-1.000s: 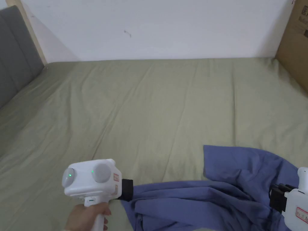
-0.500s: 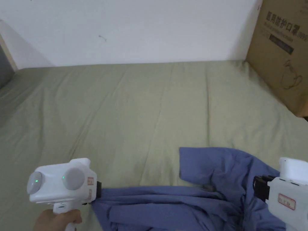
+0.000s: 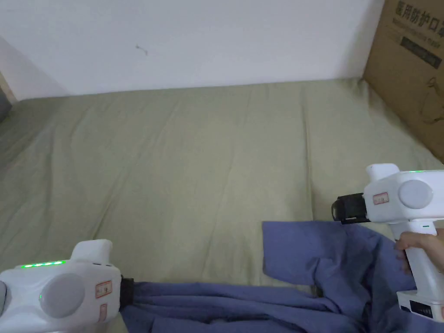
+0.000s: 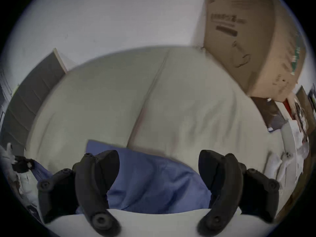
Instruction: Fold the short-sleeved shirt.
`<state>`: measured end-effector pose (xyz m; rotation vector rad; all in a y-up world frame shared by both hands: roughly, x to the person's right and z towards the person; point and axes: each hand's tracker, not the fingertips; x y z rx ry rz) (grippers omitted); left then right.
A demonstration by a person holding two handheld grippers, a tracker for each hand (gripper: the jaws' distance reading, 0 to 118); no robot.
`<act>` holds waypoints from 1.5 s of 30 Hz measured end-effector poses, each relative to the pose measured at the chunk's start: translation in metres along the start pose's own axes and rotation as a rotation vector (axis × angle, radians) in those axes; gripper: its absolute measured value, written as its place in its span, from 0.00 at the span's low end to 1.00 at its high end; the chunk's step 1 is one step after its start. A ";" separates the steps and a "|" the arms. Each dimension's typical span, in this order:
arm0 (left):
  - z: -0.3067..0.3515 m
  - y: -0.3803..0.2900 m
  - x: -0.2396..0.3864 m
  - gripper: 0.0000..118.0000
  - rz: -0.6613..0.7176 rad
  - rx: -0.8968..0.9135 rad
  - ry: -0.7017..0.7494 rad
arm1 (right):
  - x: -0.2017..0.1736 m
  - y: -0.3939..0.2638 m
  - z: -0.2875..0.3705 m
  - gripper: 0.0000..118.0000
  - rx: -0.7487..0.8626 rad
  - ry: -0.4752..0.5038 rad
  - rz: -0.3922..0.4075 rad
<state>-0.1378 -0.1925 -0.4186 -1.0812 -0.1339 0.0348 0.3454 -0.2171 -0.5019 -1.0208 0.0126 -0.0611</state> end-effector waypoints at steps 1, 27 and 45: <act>-0.001 0.001 0.000 0.00 -0.005 -0.004 0.001 | 0.002 -0.003 -0.016 0.82 -0.047 -0.002 0.014; 0.149 0.074 0.012 0.00 -0.093 0.370 0.091 | 0.058 0.030 0.205 0.02 0.301 -0.132 -0.198; 0.318 0.270 0.007 0.00 -0.114 0.721 0.214 | 0.050 0.205 0.380 0.02 0.654 -0.121 -0.279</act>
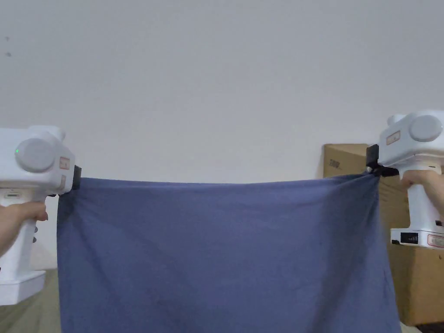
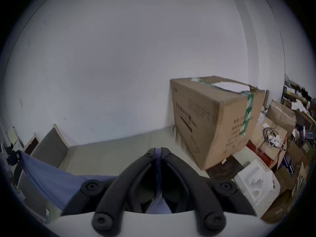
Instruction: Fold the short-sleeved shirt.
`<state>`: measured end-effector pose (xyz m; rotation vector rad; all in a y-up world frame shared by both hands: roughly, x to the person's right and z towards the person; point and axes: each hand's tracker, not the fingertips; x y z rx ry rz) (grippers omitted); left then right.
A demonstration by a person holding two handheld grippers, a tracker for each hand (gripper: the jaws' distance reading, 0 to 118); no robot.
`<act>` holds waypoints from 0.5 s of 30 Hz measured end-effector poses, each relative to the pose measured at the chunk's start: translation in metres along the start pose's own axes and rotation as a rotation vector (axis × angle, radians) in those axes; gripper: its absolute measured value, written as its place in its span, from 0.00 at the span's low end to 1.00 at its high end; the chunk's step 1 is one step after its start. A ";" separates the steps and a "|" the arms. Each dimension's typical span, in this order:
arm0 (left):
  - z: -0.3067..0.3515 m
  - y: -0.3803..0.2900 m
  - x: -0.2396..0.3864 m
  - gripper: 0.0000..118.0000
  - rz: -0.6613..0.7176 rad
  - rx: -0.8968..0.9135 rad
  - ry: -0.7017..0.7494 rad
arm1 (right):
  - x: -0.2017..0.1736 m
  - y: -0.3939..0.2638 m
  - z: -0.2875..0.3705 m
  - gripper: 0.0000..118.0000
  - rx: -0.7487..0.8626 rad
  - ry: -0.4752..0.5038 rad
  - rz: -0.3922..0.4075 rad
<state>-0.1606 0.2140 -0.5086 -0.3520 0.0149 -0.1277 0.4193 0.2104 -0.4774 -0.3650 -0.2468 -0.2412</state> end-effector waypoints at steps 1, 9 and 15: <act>-0.007 0.013 -0.003 0.00 -0.002 0.005 0.013 | -0.006 0.016 -0.003 0.02 0.025 0.025 -0.028; -0.024 0.114 -0.032 0.00 0.079 0.154 0.074 | -0.056 0.106 0.001 0.02 0.161 0.017 0.013; -0.037 0.105 -0.032 0.00 0.076 0.201 0.080 | -0.058 0.097 -0.012 0.02 0.162 0.009 0.036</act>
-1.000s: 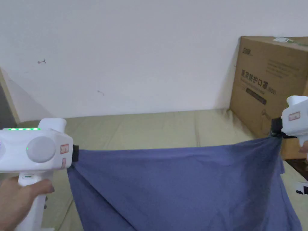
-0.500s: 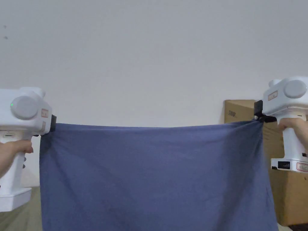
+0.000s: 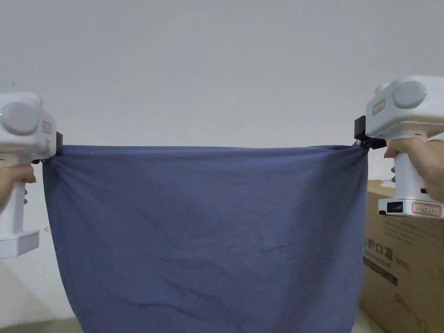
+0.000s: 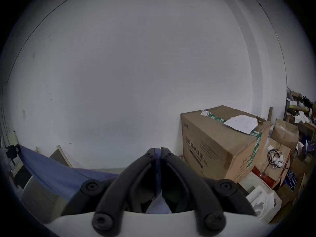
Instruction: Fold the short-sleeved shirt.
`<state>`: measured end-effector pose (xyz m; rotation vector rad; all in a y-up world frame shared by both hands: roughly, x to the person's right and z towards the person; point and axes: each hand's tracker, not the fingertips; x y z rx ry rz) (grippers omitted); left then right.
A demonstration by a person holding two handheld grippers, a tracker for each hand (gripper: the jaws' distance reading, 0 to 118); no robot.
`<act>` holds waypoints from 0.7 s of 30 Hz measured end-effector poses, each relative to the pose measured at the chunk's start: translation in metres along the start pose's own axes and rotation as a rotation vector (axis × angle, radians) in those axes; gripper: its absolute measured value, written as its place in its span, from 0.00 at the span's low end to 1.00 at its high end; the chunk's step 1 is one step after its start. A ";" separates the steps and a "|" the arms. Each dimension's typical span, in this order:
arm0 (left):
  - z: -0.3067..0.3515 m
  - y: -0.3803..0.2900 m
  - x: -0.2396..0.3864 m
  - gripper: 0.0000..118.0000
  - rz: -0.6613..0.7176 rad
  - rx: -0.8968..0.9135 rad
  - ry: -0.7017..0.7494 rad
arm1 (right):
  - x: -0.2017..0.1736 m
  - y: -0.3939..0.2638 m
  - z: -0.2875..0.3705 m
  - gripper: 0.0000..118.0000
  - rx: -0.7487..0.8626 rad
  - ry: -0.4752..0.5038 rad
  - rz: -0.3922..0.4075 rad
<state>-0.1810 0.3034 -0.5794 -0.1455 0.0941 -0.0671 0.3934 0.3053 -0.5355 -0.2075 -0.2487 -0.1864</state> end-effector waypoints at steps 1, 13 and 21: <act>-0.003 -0.014 0.002 0.00 -0.013 0.027 -0.002 | 0.001 -0.011 -0.004 0.02 -0.014 0.003 -0.003; -0.134 -0.278 0.046 0.00 -0.060 -0.422 0.024 | 0.020 -0.252 -0.165 0.02 -0.460 -0.063 0.015; -0.186 -0.447 0.052 0.00 -0.064 -0.731 0.018 | 0.040 -0.434 -0.212 0.02 -0.753 -0.110 -0.029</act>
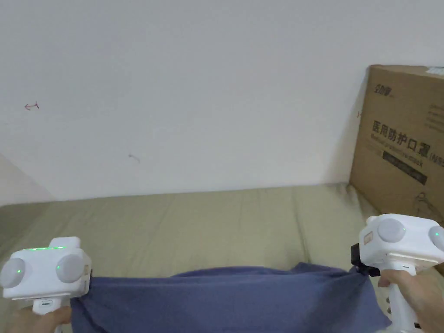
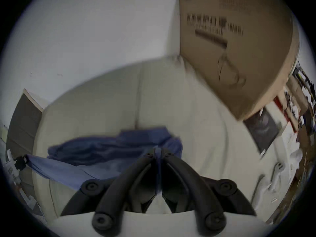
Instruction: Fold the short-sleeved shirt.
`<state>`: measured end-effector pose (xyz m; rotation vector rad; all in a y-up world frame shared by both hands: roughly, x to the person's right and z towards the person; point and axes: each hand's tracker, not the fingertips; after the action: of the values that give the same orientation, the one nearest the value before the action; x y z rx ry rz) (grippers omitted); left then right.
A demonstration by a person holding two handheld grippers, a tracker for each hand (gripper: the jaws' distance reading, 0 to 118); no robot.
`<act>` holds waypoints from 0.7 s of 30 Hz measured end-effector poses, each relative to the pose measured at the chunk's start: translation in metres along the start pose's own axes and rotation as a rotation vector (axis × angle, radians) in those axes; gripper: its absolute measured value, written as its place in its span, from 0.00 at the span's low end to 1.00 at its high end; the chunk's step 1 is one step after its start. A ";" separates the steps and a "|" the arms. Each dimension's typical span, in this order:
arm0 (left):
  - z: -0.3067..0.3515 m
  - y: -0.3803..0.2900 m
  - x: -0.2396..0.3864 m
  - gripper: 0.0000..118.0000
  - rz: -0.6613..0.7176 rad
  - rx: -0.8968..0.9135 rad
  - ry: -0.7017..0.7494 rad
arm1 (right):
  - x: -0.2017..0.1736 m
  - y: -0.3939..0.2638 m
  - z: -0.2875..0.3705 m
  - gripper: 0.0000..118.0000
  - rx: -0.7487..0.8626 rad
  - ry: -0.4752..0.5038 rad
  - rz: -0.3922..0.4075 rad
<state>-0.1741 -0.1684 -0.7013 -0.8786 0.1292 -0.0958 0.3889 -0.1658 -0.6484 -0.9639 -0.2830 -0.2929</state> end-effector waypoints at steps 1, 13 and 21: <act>-0.007 -0.010 -0.001 0.00 -0.006 -0.029 -0.004 | 0.003 -0.011 -0.007 0.02 -0.016 -0.006 0.003; 0.054 -0.099 -0.048 0.00 -0.014 -0.021 -0.077 | 0.035 -0.111 0.080 0.02 0.002 0.026 -0.018; 0.163 -0.249 -0.075 0.00 0.007 -0.036 -0.118 | 0.092 -0.265 0.165 0.02 0.005 0.032 -0.051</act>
<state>-0.2309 -0.1923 -0.4010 -0.9175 0.0239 -0.0348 0.3592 -0.1815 -0.3250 -0.9475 -0.2794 -0.3532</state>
